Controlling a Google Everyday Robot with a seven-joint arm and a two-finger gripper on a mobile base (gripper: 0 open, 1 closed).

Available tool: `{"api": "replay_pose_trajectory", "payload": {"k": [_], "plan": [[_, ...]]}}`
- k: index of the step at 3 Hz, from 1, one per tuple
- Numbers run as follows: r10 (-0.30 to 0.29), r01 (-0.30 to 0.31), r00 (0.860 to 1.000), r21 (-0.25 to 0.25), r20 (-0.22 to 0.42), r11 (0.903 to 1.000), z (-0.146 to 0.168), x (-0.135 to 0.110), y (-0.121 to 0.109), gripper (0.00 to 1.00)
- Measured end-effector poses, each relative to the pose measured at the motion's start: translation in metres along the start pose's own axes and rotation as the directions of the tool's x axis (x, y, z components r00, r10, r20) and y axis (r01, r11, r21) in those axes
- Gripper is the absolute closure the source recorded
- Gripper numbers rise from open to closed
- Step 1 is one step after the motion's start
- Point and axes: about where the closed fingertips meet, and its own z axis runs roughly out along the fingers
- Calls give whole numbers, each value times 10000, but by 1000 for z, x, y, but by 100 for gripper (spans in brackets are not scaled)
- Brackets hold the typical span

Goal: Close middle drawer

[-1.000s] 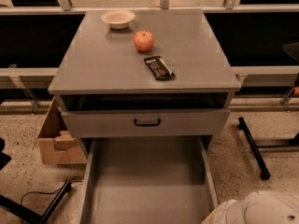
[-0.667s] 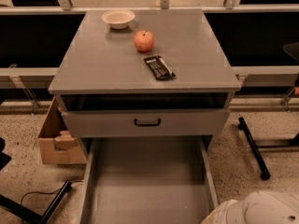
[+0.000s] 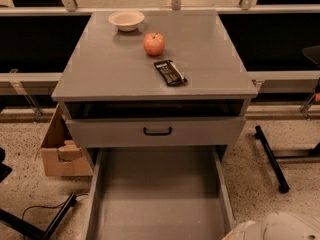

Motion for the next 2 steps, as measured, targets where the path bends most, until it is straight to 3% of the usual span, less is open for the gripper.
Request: {"api": "replay_pose_trajectory", "payload": {"k": [1,2], "plan": [[661,-658,9978,-750,21,9950,43,48,23,100],[1311,-1317,9913,-1711,-146,9764,96,97,56,100]]}}
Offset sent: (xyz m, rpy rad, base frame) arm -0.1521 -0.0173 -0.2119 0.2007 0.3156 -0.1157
